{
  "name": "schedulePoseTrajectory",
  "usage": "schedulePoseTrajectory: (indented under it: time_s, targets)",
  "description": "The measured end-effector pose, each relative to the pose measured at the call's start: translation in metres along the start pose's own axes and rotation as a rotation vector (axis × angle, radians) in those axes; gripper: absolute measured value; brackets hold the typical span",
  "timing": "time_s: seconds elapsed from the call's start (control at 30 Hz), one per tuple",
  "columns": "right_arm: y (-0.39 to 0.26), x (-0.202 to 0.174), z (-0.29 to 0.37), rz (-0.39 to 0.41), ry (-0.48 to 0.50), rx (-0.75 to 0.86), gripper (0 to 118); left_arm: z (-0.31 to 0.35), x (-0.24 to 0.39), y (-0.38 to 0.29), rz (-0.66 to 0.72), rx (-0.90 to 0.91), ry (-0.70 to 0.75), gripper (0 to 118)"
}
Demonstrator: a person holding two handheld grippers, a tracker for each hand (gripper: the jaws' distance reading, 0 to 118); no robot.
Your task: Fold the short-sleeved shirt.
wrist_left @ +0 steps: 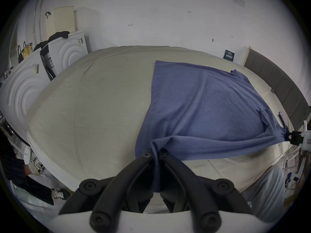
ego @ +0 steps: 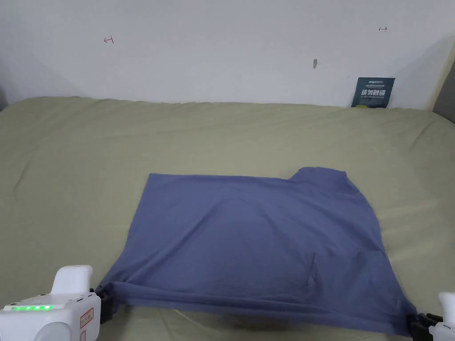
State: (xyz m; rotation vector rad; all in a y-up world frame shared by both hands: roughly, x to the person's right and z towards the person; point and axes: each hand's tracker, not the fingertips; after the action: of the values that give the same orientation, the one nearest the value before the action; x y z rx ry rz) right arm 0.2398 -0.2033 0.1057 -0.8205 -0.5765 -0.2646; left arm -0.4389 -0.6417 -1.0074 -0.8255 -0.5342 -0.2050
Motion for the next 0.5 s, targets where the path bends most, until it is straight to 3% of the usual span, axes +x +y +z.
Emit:
schedulePoseTrajectory:
  time_s: [0.07,0.1,0.13,0.17,0.2,0.23,0.33,0.5]
  targets:
    - [-0.001,-0.001,-0.001,-0.006,-0.001,-0.002,3,-0.008,0.009,-0.004,0.003,0.002,-0.014,1]
    - [-0.002,-0.002,-0.001,-0.031,0.026,-0.006,9,-0.018,0.022,-0.002,0.002,0.005,-0.032,4]
    - [-0.002,-0.003,-0.001,-0.030,0.007,-0.012,34,-0.019,0.025,-0.003,0.009,0.013,-0.036,17]
    - [-0.002,-0.006,-0.003,-0.027,-0.009,-0.028,79,-0.004,0.013,-0.007,0.012,0.013,-0.014,57]
    - [-0.004,-0.006,-0.004,-0.034,0.021,-0.055,118,0.008,-0.003,-0.020,0.014,-0.002,0.011,116]
    - [-0.009,-0.009,-0.005,-0.062,0.063,-0.031,118,0.011,-0.011,-0.042,0.020,-0.027,0.021,117]
    - [-0.009,-0.012,-0.007,-0.063,0.047,-0.083,118,0.032,-0.013,-0.008,0.008,0.014,0.027,118]
    - [-0.009,-0.014,0.003,-0.102,0.060,-0.039,117,0.064,-0.021,0.049,-0.012,0.073,0.038,118]
